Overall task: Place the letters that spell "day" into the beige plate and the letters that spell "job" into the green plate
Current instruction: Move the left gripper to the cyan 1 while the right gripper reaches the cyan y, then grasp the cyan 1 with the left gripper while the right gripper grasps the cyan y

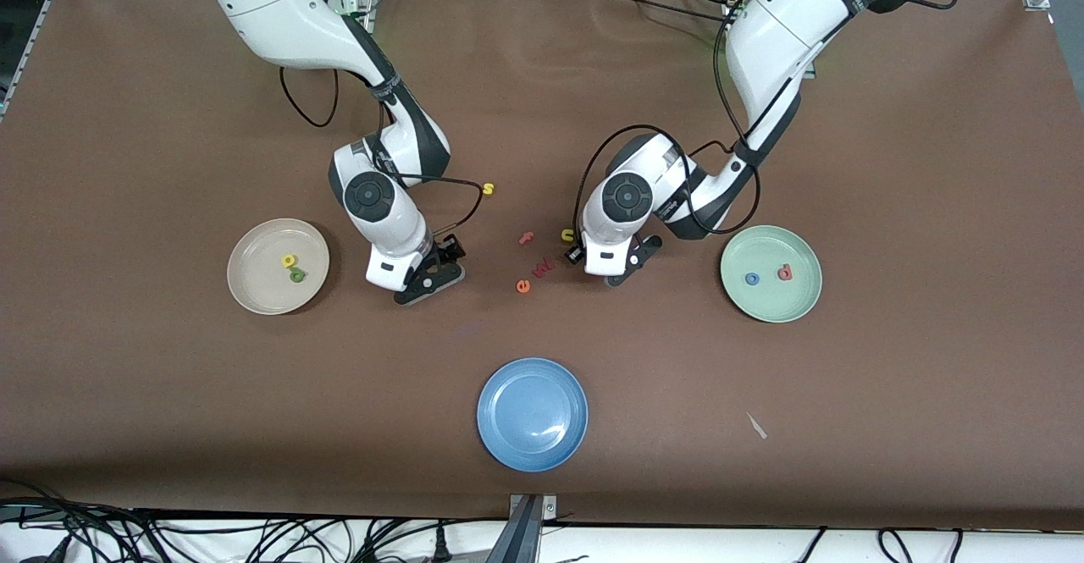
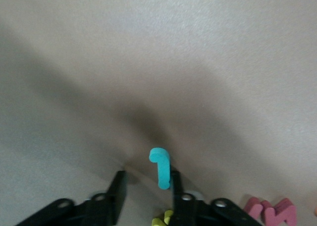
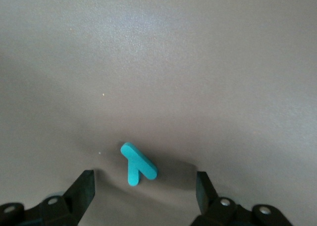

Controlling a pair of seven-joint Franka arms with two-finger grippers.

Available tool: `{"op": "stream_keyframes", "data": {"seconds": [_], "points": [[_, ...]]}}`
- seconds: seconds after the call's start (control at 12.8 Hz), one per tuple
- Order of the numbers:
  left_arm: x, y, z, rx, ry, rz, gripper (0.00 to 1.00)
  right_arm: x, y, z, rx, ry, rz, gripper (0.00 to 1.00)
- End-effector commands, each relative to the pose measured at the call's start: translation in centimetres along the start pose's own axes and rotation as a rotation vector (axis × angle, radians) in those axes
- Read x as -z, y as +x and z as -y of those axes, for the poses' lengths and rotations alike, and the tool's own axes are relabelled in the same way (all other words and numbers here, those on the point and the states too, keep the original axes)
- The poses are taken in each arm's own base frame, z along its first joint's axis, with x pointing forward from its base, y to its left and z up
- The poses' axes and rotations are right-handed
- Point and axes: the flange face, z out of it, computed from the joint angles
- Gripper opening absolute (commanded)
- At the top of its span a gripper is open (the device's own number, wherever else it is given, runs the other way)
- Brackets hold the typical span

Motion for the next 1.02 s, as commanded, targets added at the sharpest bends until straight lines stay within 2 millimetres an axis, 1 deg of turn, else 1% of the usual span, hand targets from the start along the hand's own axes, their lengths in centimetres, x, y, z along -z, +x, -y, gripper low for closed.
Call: {"op": "stream_keyframes", "data": {"seconds": [0.0,0.08,0.31,0.39,0.47,0.63,0.7,0.94], "points": [[0.4,0.4,-0.6,0.000,-0.012,-0.023,0.00,-0.7,1.1,0.3,0.036,-0.006,-0.013,0.88],[0.5,0.4,-0.6,-0.001,-0.014,-0.024,0.00,-0.7,1.1,0.3,0.036,-0.006,-0.013,0.86],[1.8,1.3,-0.6,0.010,-0.026,-0.033,0.00,-0.9,1.1,0.5,0.040,-0.006,-0.010,0.67],[2.9,1.6,-0.6,0.012,-0.032,-0.041,0.00,-0.9,1.1,0.5,0.039,-0.006,-0.010,0.58],[4.2,2.3,-0.6,0.022,-0.047,-0.051,0.00,-0.9,1.1,0.5,0.037,-0.005,-0.010,0.55],[7.1,3.3,-0.1,0.020,-0.043,-0.070,0.00,-0.7,1.2,0.6,0.028,-0.005,-0.013,0.45],[8.6,4.4,0.4,-0.004,-0.034,-0.078,0.00,-0.7,1.2,0.6,0.028,-0.005,-0.013,0.38],[11.9,7.7,2.6,-0.083,0.047,-0.081,0.00,-0.7,1.3,0.6,0.022,-0.002,-0.014,0.27]]}}
